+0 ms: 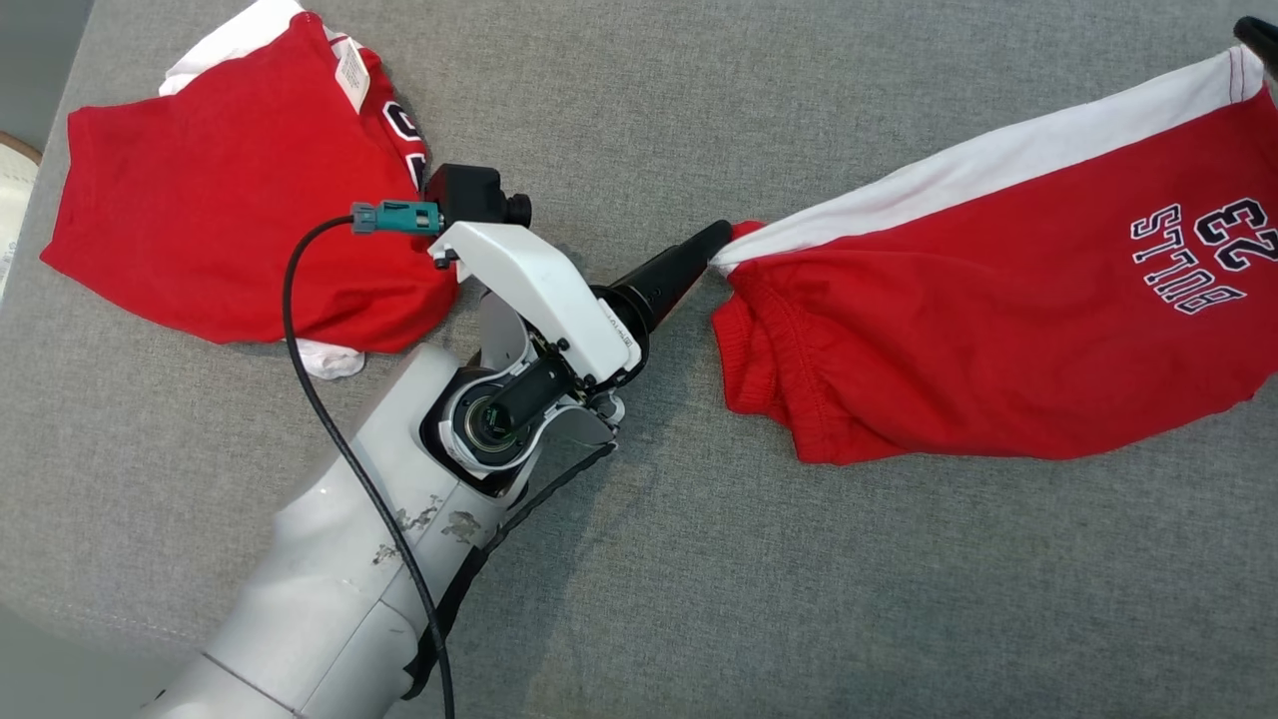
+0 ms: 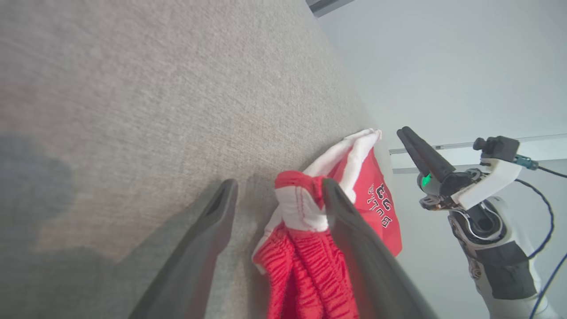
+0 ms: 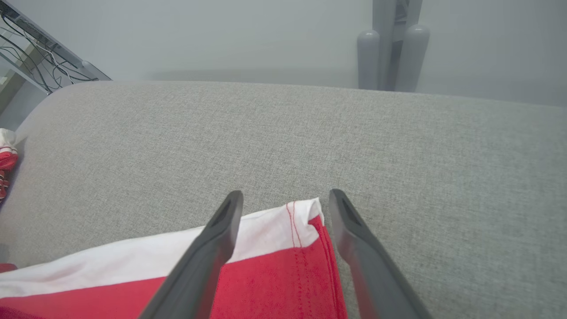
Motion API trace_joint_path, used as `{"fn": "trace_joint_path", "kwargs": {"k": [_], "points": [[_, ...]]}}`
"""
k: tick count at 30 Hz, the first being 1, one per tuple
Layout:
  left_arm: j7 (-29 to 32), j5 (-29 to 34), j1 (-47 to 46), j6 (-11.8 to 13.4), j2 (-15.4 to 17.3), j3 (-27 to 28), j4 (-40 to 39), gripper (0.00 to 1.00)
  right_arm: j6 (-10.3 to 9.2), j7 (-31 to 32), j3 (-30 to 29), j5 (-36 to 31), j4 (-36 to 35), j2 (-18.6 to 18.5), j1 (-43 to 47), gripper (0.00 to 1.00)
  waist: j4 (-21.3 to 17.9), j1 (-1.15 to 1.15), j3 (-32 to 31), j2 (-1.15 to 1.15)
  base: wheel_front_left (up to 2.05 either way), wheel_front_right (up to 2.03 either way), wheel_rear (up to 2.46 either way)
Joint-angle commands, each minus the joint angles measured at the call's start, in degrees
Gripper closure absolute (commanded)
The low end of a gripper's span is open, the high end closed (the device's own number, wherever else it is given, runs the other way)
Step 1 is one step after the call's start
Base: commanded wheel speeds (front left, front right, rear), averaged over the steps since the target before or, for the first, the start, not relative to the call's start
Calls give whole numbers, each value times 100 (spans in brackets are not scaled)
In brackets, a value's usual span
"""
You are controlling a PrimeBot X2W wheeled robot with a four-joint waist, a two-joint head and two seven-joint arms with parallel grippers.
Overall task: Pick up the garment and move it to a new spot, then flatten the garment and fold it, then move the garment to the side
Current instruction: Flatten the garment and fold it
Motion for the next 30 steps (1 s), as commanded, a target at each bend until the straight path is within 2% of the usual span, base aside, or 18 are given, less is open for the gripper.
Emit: {"fn": "trace_joint_path", "kwargs": {"k": [1,8,15,17,22,26,30], "points": [[-25,7,-134,4,1,27,33,0,-2,-140,35,-55,-3,-22,-8,0,1,0,-3,0,0,0,0],[-453,244,-280,69,4,85,291,0,-2,-1212,183,-355,-94,20,22,0,-80,0,-130,0,0,0,0],[-1782,1133,-253,-83,210,11,540,0,-2,-2481,482,-729,-12,180,362,0,-402,0,-665,0,0,0,0],[-1997,1301,-229,-77,270,-25,572,0,-2,-2599,540,-804,2,207,415,0,-462,0,-745,0,0,0,0],[-3018,2168,-26,-26,537,-269,712,0,-2,-2876,536,-1211,110,355,717,0,-769,0,-1155,0,0,0,0],[-3306,2801,237,136,732,-197,690,0,-2,-2877,-323,-1841,29,499,1117,0,-994,0,-1451,0,0,0,0],[-3330,3877,786,479,825,566,113,0,-2,-2881,-1386,-2828,-59,612,1771,0,-1169,0,-1719,0,0,0,0]]}}
